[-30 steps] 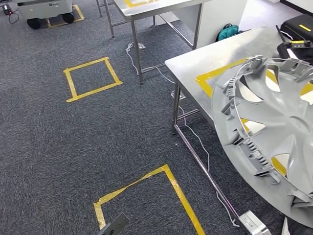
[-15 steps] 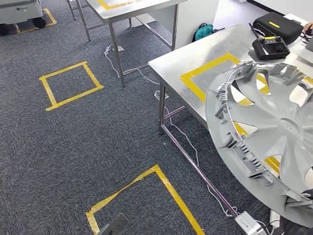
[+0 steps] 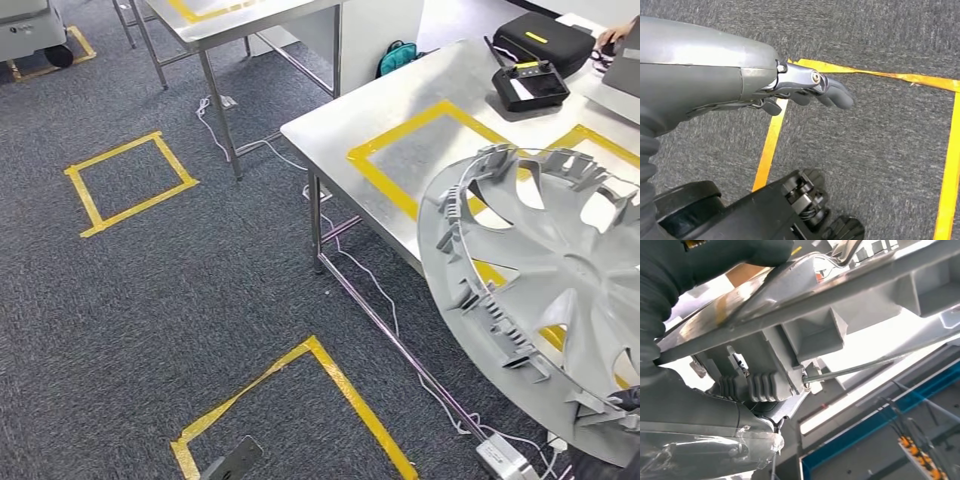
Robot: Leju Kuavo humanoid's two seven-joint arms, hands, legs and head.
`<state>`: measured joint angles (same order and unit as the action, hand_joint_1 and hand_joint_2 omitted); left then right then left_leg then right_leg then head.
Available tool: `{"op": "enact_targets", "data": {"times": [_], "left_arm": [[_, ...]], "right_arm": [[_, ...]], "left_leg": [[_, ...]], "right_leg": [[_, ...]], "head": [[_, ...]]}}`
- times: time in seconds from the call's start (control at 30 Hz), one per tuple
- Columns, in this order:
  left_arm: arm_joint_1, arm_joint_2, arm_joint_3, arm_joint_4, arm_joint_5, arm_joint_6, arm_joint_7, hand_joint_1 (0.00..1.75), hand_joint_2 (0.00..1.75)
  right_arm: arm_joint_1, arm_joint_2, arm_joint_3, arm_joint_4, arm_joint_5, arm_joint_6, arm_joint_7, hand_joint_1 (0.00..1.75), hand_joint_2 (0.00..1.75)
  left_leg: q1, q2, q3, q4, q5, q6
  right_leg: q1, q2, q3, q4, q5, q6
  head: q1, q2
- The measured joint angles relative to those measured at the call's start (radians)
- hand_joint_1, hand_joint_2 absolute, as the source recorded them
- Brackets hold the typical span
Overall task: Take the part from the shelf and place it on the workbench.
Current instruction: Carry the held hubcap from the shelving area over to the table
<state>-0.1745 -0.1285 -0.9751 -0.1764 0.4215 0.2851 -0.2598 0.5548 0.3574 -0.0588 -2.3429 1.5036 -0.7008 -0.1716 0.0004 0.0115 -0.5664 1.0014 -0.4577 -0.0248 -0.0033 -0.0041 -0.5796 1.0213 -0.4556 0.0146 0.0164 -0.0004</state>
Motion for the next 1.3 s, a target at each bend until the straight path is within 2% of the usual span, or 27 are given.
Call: {"op": "enact_targets", "data": {"times": [0.07, 0.13, 0.17, 0.2, 0.23, 0.3, 0.33, 0.4, 0.5, 0.53, 0.57, 0.63, 0.67, 0.7, 0.73, 0.8, 0.83, 0.87, 1.0, 1.03, 1.07, 1.1, 1.17, 1.2, 1.23, 1.27, 1.3], "left_arm": [[-0.001, 0.000, 0.000, -0.001, 0.000, 0.002, 0.000, 0.00, 1.75], [0.001, 0.000, 0.000, -0.002, 0.000, 0.003, 0.000, 0.00, 1.75], [0.002, 0.000, 0.000, -0.002, 0.000, 0.003, 0.000, 0.00, 1.75], [0.003, 0.000, 0.000, -0.002, 0.000, 0.003, 0.000, 0.00, 1.75], [0.003, 0.000, 0.000, -0.002, 0.000, 0.003, 0.000, 0.00, 1.75], [0.002, 0.001, 0.001, -0.002, 0.000, 0.004, 0.000, 0.00, 1.75], [0.001, 0.000, 0.001, -0.002, 0.000, 0.005, 0.000, 0.00, 1.75], [0.000, -0.001, 0.001, -0.002, 0.000, 0.006, 0.000, 0.00, 1.75], [-0.001, -0.001, 0.001, -0.002, 0.000, 0.008, 0.000, 0.00, 1.75], [-0.001, -0.002, 0.001, -0.002, 0.000, 0.008, 0.000, 0.00, 1.75], [-0.001, -0.002, 0.001, -0.002, 0.000, 0.008, 0.000, 0.00, 1.75], [-0.001, -0.002, 0.001, -0.002, 0.000, 0.008, 0.000, 0.00, 1.75], [0.000, -0.002, 0.001, -0.002, 0.000, 0.008, 0.000, 0.00, 1.75], [0.000, -0.001, 0.001, -0.002, 0.000, 0.008, 0.000, 0.00, 1.75], [0.000, -0.001, 0.002, -0.002, 0.000, 0.007, 0.000, 0.00, 1.75], [0.000, -0.002, 0.002, -0.002, -0.001, 0.007, 0.000, 0.00, 1.75], [0.000, -0.002, 0.002, -0.002, -0.002, 0.007, 0.000, 0.00, 1.75], [0.000, -0.002, 0.003, -0.002, -0.002, 0.007, 0.001, 0.00, 1.75], [-0.003, -0.002, 0.004, -0.002, -0.003, 0.005, 0.002, 0.00, 1.75], [-0.004, -0.003, 0.004, -0.002, -0.003, 0.005, 0.002, 0.00, 1.75], [-0.005, -0.003, 0.004, -0.002, -0.004, 0.004, 0.002, 0.00, 1.75], [-0.005, -0.003, 0.004, -0.002, -0.004, 0.004, 0.002, 0.00, 1.75], [-0.003, -0.002, 0.004, -0.002, -0.004, 0.004, 0.002, 0.00, 1.75], [-0.001, -0.002, 0.005, -0.002, -0.005, 0.003, 0.002, 0.00, 1.75], [0.000, -0.002, 0.005, -0.002, -0.006, 0.003, 0.002, 0.00, 1.75], [0.000, -0.001, 0.005, -0.002, -0.007, 0.003, 0.002, 0.00, 1.75], [0.000, -0.001, 0.006, -0.002, -0.008, 0.004, 0.002, 0.00, 1.75]], "right_arm": [[0.003, 0.000, 0.000, 0.002, 0.000, 0.000, 0.001, 1.75, 1.75], [0.004, 0.000, 0.000, 0.005, 0.001, 0.000, 0.002, 1.75, 1.75], [0.005, 0.000, 0.000, 0.007, 0.002, 0.000, 0.002, 1.75, 1.75], [0.006, 0.000, 0.000, 0.009, 0.003, 0.000, 0.003, 1.75, 1.75], [0.006, 0.000, 0.000, 0.012, 0.004, 0.000, 0.004, 1.75, 1.75], [0.007, 0.000, 0.000, 0.015, 0.004, 0.000, 0.004, 1.75, 1.75], [0.007, 0.000, 0.000, 0.016, 0.004, 0.000, 0.004, 1.75, 1.75], [0.007, 0.000, 0.000, 0.018, 0.004, 0.000, 0.004, 1.75, 1.75], [0.009, 0.000, 0.000, 0.019, 0.004, 0.000, 0.004, 1.75, 1.75], [0.009, 0.000, 0.000, 0.019, 0.004, 0.000, 0.004, 1.75, 1.75], [0.008, 0.000, 0.000, 0.019, 0.004, 0.000, 0.004, 1.75, 1.75], [0.008, 0.000, 0.000, 0.020, 0.005, 0.000, 0.005, 1.75, 1.75], [0.009, 0.000, 0.000, 0.021, 0.006, 0.000, 0.005, 1.75, 1.75], [0.009, 0.000, 0.000, 0.023, 0.006, 0.000, 0.006, 1.75, 1.75], [0.009, 0.000, 0.000, 0.024, 0.007, 0.000, 0.006, 1.75, 1.75], [0.009, 0.000, 0.000, 0.025, 0.007, 0.000, 0.008, 1.75, 1.75], [0.008, 0.000, 0.000, 0.025, 0.007, 0.000, 0.009, 1.75, 1.75], [0.007, 0.000, 0.000, 0.026, 0.007, 0.000, 0.009, 1.75, 1.75], [0.009, 0.000, -0.001, 0.027, 0.007, 0.000, 0.011, 1.75, 1.75], [0.008, 0.000, -0.001, 0.027, 0.007, 0.000, 0.012, 1.75, 1.75], [0.008, 0.000, -0.001, 0.027, 0.007, 0.000, 0.012, 1.75, 1.75], [0.007, 0.000, -0.001, 0.027, 0.007, 0.000, 0.011, 1.75, 1.75], [0.007, 0.000, -0.001, 0.027, 0.007, 0.000, 0.011, 1.75, 1.75], [0.007, 0.000, -0.001, 0.027, 0.007, 0.000, 0.011, 1.75, 1.75], [0.007, 0.000, -0.001, 0.027, 0.006, 0.000, 0.011, 1.75, 1.75], [0.007, 0.000, -0.001, 0.027, 0.006, 0.000, 0.011, 1.75, 1.75], [0.007, 0.000, -0.001, 0.027, 0.005, 0.000, 0.012, 1.75, 1.75]], "left_leg": [[0.001, -0.004, -0.039, 0.080, -0.043, -0.010], [0.002, -0.006, -0.113, 0.216, -0.097, -0.016], [0.003, -0.006, -0.142, 0.263, -0.104, -0.018], [0.003, -0.006, -0.154, 0.275, -0.092, -0.019], [0.004, -0.006, -0.146, 0.246, -0.061, -0.019], [0.007, -0.007, -0.087, 0.114, 0.015, -0.020], [0.008, -0.009, -0.057, 0.053, 0.035, -0.017], [0.007, -0.013, -0.030, -0.003, 0.037, -0.008], [0.006, -0.013, -0.024, -0.010, 0.030, 0.015], [0.008, -0.013, -0.021, -0.012, 0.029, 0.022], [0.009, -0.012, -0.017, -0.013, 0.027, 0.028], [0.007, -0.011, -0.011, -0.013, 0.021, 0.035], [0.006, -0.011, -0.008, -0.013, 0.017, 0.037], [0.006, -0.011, -0.003, -0.013, 0.013, 0.037], [0.006, -0.012, 0.003, -0.013, 0.008, 0.037], [0.006, -0.013, 0.019, -0.013, -0.004, 0.031], [0.004, -0.013, 0.026, -0.011, -0.010, 0.027], [0.002, -0.013, 0.030, -0.010, -0.015, 0.022], [0.002, -0.011, 0.033, -0.008, -0.025, 0.004], [0.002, -0.011, 0.025, 0.011, -0.036, -0.001], [0.003, -0.011, 0.006, 0.051, -0.056, -0.005], [0.003, -0.011, -0.027, 0.113, -0.082, -0.008], [0.003, -0.011, -0.110, 0.250, -0.125, -0.011], [0.003, -0.012, -0.138, 0.284, -0.121, -0.010], [0.003, -0.012, -0.147, 0.279, -0.097, -0.008], [0.003, -0.012, -0.135, 0.236, -0.057, -0.006], [0.003, -0.012, -0.110, 0.169, -0.011, -0.003]], "right_leg": [[-0.005, 0.002, 0.006, -0.005, 0.000, -0.010], [-0.006, 0.005, 0.009, -0.005, -0.004, -0.017], [-0.006, 0.008, 0.011, -0.005, -0.006, -0.018], [-0.007, 0.011, 0.015, -0.005, -0.009, -0.018], [-0.008, 0.015, 0.020, -0.005, -0.012, -0.016], [-0.008, 0.022, 0.031, -0.004, -0.020, -0.009], [-0.007, 0.025, 0.034, -0.002, -0.026, -0.003], [-0.004, 0.029, 0.034, -0.003, -0.033, 0.008], [-0.006, 0.027, 0.032, -0.002, -0.044, 0.023], [-0.007, 0.023, 0.022, 0.022, -0.059, 0.028], [-0.007, 0.019, 0.000, 0.071, -0.085, 0.031], [-0.007, 0.013, -0.076, 0.214, -0.145, 0.035], [-0.007, 0.013, -0.111, 0.270, -0.160, 0.037], [-0.007, 0.013, -0.129, 0.290, -0.152, 0.037], [-0.007, 0.012, -0.127, 0.269, -0.124, 0.036], [-0.007, 0.008, -0.077, 0.139, -0.038, 0.033], [-0.006, 0.005, -0.048, 0.076, -0.008, 0.030], [-0.005, 0.004, -0.028, 0.033, 0.008, 0.027], [-0.002, 0.009, -0.015, 0.012, 0.003, 0.006], [-0.004, 0.009, -0.012, 0.010, 0.001, -0.001], [-0.006, 0.010, -0.007, 0.008, 0.000, -0.007], [-0.006, 0.010, -0.004, 0.007, -0.003, -0.011], [-0.005, 0.011, 0.000, 0.007, -0.009, -0.018], [-0.005, 0.012, 0.004, 0.008, -0.012, -0.019], [-0.005, 0.014, 0.009, 0.007, -0.016, -0.020], [-0.005, 0.016, 0.016, 0.007, -0.020, -0.018], [-0.006, 0.018, 0.023, 0.007, -0.025, -0.016]], "head": [[-0.004, 0.000], [-0.005, 0.000], [-0.005, 0.000], [-0.005, 0.000], [-0.005, 0.000], [-0.005, 0.000], [-0.006, 0.000], [-0.006, 0.000], [-0.004, 0.000], [-0.001, 0.000], [0.001, 0.000], [0.004, 0.000], [0.004, 0.000], [0.004, 0.000], [0.004, 0.000], [0.004, 0.000], [0.004, 0.000], [0.004, 0.000], [0.000, 0.000], [-0.002, 0.000], [-0.004, 0.000], [-0.006, 0.000], [-0.006, 0.000], [-0.007, 0.000], [-0.007, 0.000], [-0.007, 0.000], [-0.007, 0.000]]}}
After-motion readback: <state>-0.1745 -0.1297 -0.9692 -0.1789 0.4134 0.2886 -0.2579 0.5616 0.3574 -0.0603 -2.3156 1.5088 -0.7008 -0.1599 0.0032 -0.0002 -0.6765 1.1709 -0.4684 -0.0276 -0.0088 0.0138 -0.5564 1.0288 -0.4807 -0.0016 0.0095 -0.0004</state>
